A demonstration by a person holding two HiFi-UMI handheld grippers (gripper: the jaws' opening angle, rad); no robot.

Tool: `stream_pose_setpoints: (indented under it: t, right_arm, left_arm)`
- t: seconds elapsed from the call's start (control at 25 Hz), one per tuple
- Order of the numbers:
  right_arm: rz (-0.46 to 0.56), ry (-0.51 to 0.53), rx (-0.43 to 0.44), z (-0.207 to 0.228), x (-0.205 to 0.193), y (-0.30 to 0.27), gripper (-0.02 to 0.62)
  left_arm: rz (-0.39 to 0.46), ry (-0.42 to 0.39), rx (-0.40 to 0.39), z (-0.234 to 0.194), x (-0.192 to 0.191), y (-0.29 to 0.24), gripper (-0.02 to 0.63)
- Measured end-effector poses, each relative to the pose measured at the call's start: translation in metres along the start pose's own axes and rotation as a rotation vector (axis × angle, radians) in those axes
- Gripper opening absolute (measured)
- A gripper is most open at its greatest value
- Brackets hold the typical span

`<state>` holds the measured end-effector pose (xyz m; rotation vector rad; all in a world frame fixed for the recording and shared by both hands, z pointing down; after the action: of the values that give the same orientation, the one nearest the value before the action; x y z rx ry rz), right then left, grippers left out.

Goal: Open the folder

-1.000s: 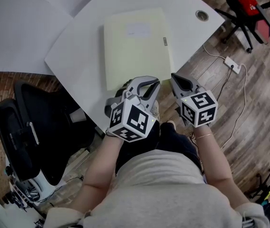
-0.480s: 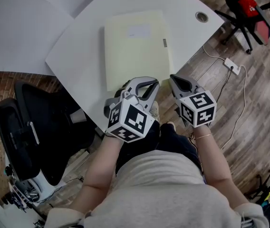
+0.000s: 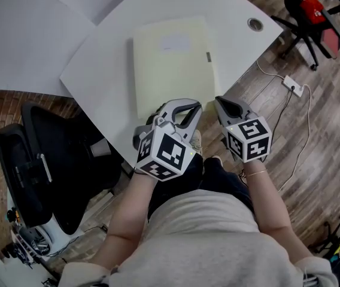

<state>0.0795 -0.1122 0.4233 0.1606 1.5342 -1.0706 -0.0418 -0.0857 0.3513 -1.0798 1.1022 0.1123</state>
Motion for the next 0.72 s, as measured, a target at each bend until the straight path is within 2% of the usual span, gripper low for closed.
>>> stream_pose_setpoints:
  t: [0.32, 0.64, 0.72]
  right_arm:
    - [-0.011, 0.000, -0.007, 0.000, 0.001, 0.000, 0.020]
    - [-0.010, -0.046, -0.006, 0.006, 0.000, 0.000, 0.020]
    - [-0.007, -0.050, -0.007, 0.006, 0.000, 0.000, 0.020]
  left_arm:
    - [0.012, 0.018, -0.004, -0.002, 0.003, 0.003, 0.025]
    - [0.081, 0.055, -0.002, -0.008, 0.013, 0.016, 0.028]
    - [0.074, 0.039, -0.001, -0.006, 0.011, 0.016, 0.028]
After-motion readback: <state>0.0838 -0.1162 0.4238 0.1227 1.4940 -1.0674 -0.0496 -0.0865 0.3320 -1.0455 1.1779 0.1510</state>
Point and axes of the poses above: the fingertips, and each gripper's own axes: y backward along the fingers, z to its right, x out of its top, the point moved 7 cm from there along y, backward along the fingers, and after that the axes turned 11 degrees about y, right-handed, at the moved point
